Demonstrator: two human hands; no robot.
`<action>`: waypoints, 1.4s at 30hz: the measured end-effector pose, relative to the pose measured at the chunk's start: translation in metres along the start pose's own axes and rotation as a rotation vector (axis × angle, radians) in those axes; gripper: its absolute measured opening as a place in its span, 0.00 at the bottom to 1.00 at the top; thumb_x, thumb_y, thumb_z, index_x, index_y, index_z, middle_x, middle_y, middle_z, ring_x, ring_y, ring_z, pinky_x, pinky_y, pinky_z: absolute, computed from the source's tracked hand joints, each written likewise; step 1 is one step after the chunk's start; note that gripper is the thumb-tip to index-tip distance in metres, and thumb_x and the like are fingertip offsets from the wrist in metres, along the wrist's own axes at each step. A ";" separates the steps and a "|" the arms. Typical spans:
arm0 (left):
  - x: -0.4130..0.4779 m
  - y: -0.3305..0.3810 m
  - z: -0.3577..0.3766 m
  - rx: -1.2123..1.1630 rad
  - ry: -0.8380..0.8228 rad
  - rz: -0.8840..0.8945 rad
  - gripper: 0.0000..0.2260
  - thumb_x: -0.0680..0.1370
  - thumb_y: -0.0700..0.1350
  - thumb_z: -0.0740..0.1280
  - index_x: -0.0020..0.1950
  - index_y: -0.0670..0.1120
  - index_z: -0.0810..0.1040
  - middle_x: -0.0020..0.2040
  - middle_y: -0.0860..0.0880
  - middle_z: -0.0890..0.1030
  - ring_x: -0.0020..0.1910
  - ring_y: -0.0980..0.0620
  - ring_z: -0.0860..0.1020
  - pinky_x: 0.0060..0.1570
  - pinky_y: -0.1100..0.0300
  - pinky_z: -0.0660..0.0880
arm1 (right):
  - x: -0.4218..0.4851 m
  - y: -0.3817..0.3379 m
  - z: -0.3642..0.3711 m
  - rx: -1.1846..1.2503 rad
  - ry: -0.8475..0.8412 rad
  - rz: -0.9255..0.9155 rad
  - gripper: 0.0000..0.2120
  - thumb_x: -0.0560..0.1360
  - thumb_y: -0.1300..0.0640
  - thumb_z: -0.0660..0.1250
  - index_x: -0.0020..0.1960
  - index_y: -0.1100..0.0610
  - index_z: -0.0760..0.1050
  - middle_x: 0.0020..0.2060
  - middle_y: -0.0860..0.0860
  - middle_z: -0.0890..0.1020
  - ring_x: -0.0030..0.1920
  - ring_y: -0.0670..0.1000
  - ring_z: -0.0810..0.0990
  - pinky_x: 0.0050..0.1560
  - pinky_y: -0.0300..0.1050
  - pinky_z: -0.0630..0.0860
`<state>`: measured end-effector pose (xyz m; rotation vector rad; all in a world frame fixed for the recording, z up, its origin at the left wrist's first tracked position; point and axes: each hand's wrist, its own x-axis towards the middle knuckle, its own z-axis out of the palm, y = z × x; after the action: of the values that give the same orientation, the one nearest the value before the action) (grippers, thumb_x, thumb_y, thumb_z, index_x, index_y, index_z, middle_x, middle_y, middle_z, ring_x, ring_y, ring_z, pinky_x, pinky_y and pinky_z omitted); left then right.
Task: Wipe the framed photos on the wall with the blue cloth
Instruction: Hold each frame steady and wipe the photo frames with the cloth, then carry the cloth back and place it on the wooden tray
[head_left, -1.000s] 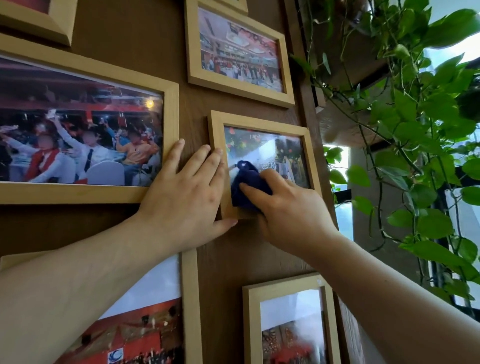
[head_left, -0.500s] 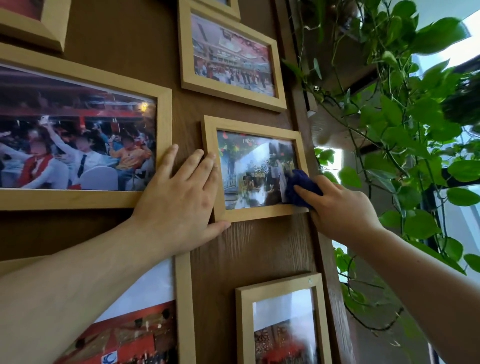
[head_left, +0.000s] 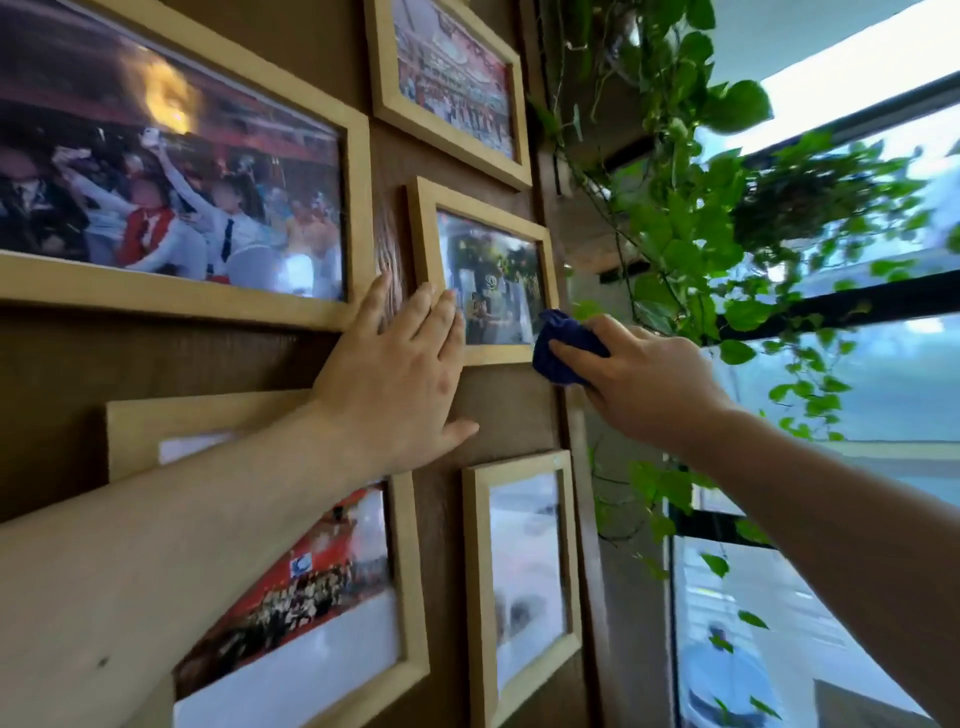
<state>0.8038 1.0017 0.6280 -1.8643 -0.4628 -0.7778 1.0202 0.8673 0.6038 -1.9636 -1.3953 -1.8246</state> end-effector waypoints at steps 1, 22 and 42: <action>-0.007 0.002 0.000 -0.032 0.006 0.015 0.43 0.74 0.70 0.47 0.77 0.39 0.47 0.79 0.39 0.51 0.78 0.41 0.47 0.73 0.35 0.47 | -0.007 -0.005 -0.013 -0.011 -0.025 -0.007 0.24 0.68 0.59 0.70 0.63 0.52 0.73 0.51 0.58 0.76 0.39 0.61 0.78 0.24 0.47 0.72; -0.167 0.104 -0.118 -0.741 0.214 0.282 0.41 0.73 0.67 0.60 0.73 0.37 0.61 0.73 0.36 0.67 0.73 0.38 0.64 0.71 0.35 0.57 | -0.211 -0.065 -0.302 -0.302 -0.514 -0.090 0.21 0.70 0.63 0.68 0.62 0.53 0.74 0.47 0.60 0.76 0.34 0.60 0.77 0.23 0.46 0.70; -0.384 0.083 -0.249 -1.051 0.299 0.557 0.38 0.74 0.65 0.60 0.72 0.37 0.63 0.71 0.35 0.69 0.71 0.37 0.66 0.70 0.36 0.59 | -0.306 -0.252 -0.563 -0.285 -0.809 0.167 0.23 0.72 0.56 0.66 0.67 0.48 0.71 0.52 0.56 0.76 0.41 0.60 0.79 0.28 0.51 0.76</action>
<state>0.5041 0.7528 0.3732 -2.5599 0.7939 -0.9623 0.4883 0.4929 0.3776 -3.0660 -1.0774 -1.2385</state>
